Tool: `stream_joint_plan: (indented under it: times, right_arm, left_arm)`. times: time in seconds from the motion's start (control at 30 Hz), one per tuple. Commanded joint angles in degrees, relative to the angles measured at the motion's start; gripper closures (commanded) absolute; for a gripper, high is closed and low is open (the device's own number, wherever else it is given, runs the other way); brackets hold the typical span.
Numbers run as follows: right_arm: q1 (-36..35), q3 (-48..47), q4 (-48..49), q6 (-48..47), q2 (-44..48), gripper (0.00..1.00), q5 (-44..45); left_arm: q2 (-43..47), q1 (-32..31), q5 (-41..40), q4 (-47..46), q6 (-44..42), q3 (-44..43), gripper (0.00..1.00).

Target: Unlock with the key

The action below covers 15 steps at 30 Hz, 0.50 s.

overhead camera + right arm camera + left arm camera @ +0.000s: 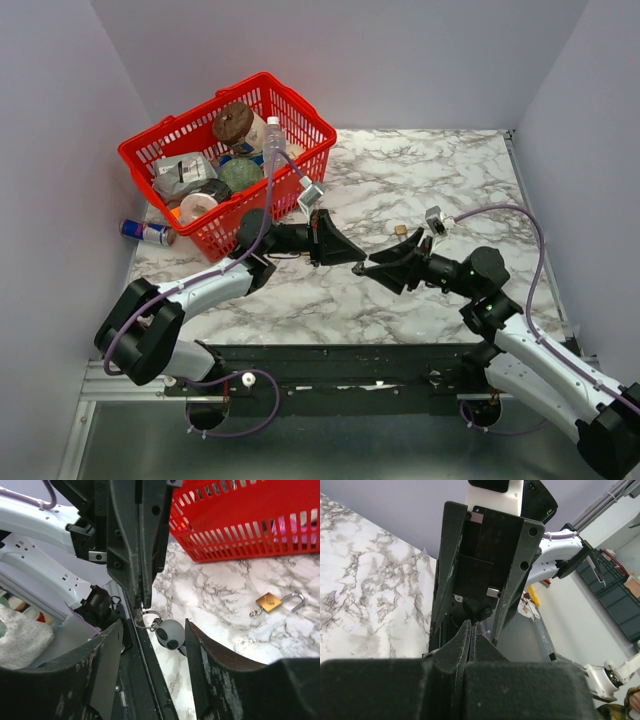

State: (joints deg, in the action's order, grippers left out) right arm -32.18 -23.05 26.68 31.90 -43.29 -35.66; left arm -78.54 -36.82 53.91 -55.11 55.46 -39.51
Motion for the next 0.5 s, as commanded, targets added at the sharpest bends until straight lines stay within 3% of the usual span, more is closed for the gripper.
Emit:
stream_joint_plan:
  times: [0.0, 0.2, 0.47]
  right_arm:
    - [-0.34, -0.06, 0.04, -4.04, 1.1, 0.38, -2.55]
    - [-0.42, -1.12, 1.54, -4.47, -1.36, 0.39, -7.05]
    - [-0.6, -2.96, 4.52, -4.92, -3.99, 0.39, -10.04]
  left_arm:
    - [-1.35, 0.34, 3.83, -8.6, 2.71, -0.05, 1.0]
    - [-3.55, 0.34, 5.59, -15.98, 8.51, -0.04, 1.0]
    - [-4.42, 0.25, 6.03, -16.61, 9.31, -0.22, 1.0]
